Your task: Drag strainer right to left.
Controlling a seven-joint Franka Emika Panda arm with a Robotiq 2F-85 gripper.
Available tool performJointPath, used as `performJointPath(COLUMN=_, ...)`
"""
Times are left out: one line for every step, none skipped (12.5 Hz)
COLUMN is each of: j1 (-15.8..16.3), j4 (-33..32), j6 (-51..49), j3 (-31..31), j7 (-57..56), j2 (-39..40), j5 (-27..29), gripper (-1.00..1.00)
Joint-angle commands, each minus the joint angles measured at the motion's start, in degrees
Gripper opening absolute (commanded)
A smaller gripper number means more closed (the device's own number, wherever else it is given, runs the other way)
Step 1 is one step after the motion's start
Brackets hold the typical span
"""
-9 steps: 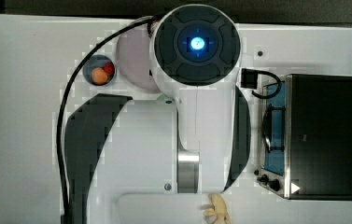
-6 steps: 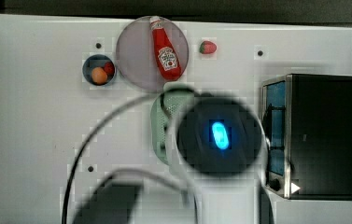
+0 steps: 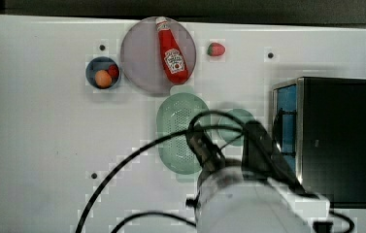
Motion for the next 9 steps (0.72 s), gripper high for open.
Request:
performJointPath(j1=0.5, j4=-10.3, j6=7.3, j3=0.9, j7=3.8, j2=10.8, j5=0.4, gripper=1.0)
performJointPath(j1=0.5, j4=-13.0, j6=12.0, j3=0.9, j7=4.9, j2=13.2, j5=0.4, gripper=1.0)
performJointPath(j1=0.5, j4=-15.5, j6=16.9, j3=0.9, j7=7.1, j2=15.7, j5=0.4, gripper=1.0)
performJointPath(j1=0.5, j4=-17.9, j6=21.9, j3=1.0, j7=10.1, j2=18.2, j5=0.4, gripper=1.0)
performJointPath(j1=0.6, j4=-19.8, j6=27.2, j3=1.2, j7=13.5, j2=20.9, j5=0.4, gripper=1.0)
performJointPath(j1=0.6, j4=-21.4, j6=32.3, j3=1.4, j7=17.1, j2=23.9, j5=0.4, gripper=1.0)
performJointPath(j1=0.6, j4=-22.4, j6=37.2, j3=1.6, j7=21.2, j2=27.0, j5=0.4, gripper=1.0)
performJointPath(j1=0.7, j4=-22.8, j6=41.2, j3=1.7, j7=24.8, j2=30.2, j5=0.4, gripper=1.0)
performJointPath(j1=0.9, j4=-22.9, j6=44.0, j3=2.0, j7=28.1, j2=33.3, j5=0.4, gripper=1.0)
